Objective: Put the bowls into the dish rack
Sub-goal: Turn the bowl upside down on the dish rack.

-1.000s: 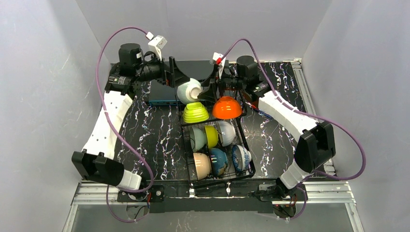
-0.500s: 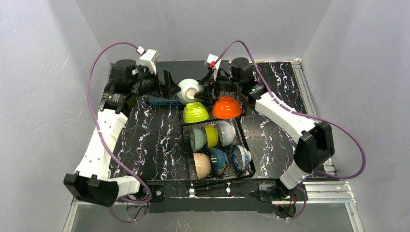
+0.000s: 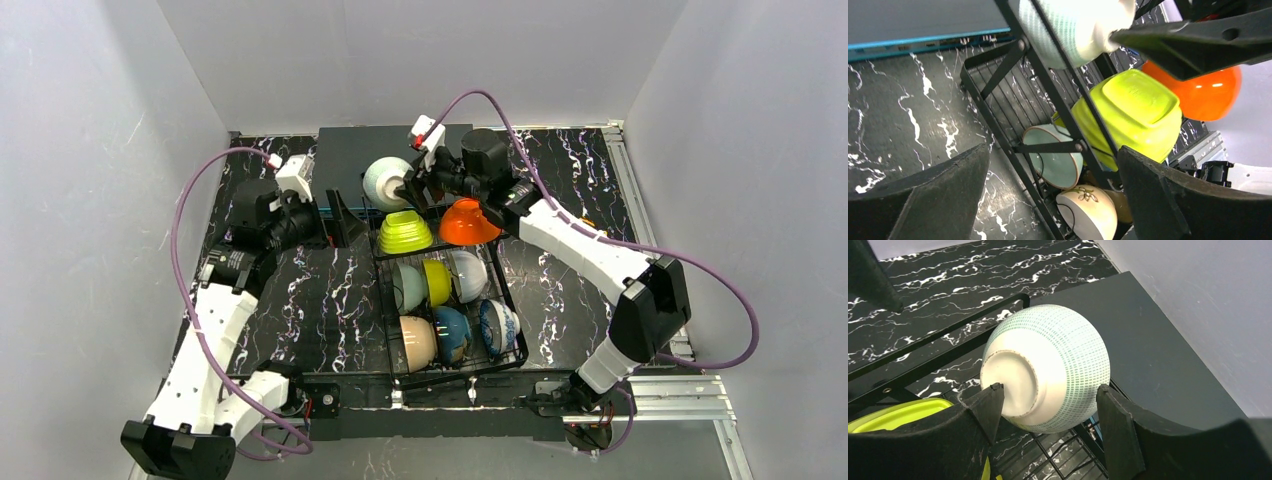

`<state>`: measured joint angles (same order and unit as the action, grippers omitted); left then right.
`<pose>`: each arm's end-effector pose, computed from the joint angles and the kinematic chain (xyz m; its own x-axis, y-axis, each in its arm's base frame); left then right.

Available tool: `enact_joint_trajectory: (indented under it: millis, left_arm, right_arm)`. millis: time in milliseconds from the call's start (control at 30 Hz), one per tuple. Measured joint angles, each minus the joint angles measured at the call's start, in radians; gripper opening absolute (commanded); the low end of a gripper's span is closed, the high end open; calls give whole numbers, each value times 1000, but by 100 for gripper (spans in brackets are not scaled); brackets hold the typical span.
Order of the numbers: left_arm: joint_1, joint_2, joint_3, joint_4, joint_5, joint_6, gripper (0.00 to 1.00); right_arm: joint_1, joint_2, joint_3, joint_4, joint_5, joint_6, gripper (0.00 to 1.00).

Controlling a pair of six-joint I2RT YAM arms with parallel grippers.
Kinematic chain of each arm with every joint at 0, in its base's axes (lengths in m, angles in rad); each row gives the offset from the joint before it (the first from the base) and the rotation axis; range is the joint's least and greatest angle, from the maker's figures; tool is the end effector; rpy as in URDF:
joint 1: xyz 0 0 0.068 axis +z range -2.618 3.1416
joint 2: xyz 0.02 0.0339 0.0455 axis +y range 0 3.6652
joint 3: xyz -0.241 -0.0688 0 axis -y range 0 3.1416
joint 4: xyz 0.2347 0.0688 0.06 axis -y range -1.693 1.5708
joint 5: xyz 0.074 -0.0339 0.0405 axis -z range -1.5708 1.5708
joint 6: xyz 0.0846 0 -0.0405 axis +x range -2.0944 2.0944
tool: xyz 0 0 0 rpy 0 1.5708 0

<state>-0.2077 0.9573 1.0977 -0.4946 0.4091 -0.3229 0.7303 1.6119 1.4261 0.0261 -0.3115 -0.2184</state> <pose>0.2352 -0.0840 0.3502 -0.4977 -0.1926 -0.8457 0.4179 0.8011 -0.4285 0.2987 0.3023 0.3453 0.0708 -0.2135 -0.9744 -0.8656 0.4722 -0.1663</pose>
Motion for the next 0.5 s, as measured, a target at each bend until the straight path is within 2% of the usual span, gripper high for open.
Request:
enact_joint_trajectory:
  millis: [267, 500]
  left_arm:
    - [0, -61, -96, 4, -11, -76, 98]
    - [0, -66, -106, 21, -19, -107, 98]
  right_arm:
    - [7, -33, -22, -4, 99, -10, 77]
    - [11, -58, -32, -24, 149, -25, 91]
